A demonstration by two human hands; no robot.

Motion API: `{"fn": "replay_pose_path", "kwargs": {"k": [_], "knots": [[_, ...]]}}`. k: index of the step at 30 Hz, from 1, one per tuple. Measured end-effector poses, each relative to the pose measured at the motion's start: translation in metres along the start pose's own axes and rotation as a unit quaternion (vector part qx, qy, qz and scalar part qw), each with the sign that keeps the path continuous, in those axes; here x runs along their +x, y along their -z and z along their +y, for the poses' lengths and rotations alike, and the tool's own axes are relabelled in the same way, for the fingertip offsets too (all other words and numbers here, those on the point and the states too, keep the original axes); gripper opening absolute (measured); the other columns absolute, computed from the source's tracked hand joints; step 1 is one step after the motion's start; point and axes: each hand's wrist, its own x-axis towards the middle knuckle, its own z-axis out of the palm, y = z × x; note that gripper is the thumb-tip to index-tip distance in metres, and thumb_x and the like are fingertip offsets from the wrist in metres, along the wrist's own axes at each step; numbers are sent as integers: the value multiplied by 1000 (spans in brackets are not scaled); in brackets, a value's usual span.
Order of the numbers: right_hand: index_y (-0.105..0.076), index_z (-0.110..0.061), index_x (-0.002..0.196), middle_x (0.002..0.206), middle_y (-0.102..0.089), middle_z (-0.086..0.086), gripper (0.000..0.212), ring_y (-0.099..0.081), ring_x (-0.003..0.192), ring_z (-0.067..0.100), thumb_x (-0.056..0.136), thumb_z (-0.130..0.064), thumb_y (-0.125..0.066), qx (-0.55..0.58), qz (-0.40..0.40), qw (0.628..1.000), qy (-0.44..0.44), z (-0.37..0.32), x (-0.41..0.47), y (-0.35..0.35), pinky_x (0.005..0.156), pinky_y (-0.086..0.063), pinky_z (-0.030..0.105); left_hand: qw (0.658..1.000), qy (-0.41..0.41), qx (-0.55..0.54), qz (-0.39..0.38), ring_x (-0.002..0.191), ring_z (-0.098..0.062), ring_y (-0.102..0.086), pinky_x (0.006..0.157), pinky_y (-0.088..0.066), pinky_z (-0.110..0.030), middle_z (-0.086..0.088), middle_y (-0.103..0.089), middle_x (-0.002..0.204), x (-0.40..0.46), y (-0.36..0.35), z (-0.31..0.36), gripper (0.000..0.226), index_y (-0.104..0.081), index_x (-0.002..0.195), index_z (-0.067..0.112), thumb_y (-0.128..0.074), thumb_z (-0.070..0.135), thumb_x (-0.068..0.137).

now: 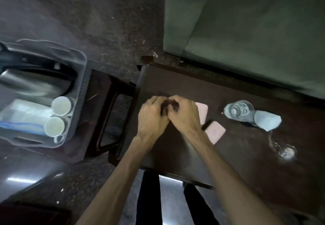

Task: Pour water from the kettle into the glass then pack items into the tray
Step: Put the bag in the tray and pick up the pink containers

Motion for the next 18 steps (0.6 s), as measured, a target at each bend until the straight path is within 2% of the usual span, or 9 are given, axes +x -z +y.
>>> {"fn": "replay_pose_path", "kwargs": {"k": [2,4,8,10,13,16,18], "knots": [[-77,-25,108,104,-80,-3,27,-73,98,21,84,-20,-65,-8,9,999,-45,35,-9,20,87,-57,32,999,-11,1,-37,92,-34,-69,82,-57,-44,-10,-73,107,-3,-32,25,34,-73,112,12,-65,12,79],[-76,-25,113,109,-79,0,34,-73,101,26,81,-20,-67,-27,22,995,-89,72,-20,38,84,-55,33,997,-18,13,-71,92,-37,-68,82,-56,-46,-12,-71,106,-9,-68,46,35,-72,111,11,-66,15,77],[-66,-19,130,125,-72,7,55,-66,114,33,77,-20,-76,-69,25,988,-136,137,-41,55,92,-54,39,989,-16,65,-129,113,-36,-61,93,-52,-47,-13,-64,128,-21,-122,67,55,-64,129,7,-72,11,75],[-55,-14,142,136,-63,11,78,-59,124,35,70,-20,-84,-99,2,986,-137,164,-48,52,99,-51,42,990,6,88,-114,119,-35,-57,93,-52,-49,-12,-59,133,-20,-140,70,61,-59,134,5,-75,16,76],[-42,-12,151,146,-52,10,105,-52,132,34,58,-26,-88,-167,-51,979,-106,195,-49,36,104,-46,44,990,81,95,-71,118,-36,-56,86,-54,-50,-14,-55,132,-12,-160,73,75,-52,136,3,-82,34,75],[-40,-12,153,141,-55,10,110,-55,126,34,53,-17,-87,-187,-61,977,-79,206,-46,27,101,-45,43,984,136,93,-70,120,-33,-56,88,-53,-47,-13,-52,134,-2,-176,75,88,-42,143,6,-84,42,75],[-43,-14,152,135,-59,9,105,-58,121,33,55,-15,-84,-184,-37,981,-57,207,-42,27,99,-46,42,983,153,78,-70,121,-33,-56,90,-52,-45,-13,-54,132,2,-181,75,87,-39,146,6,-82,37,78]]}}
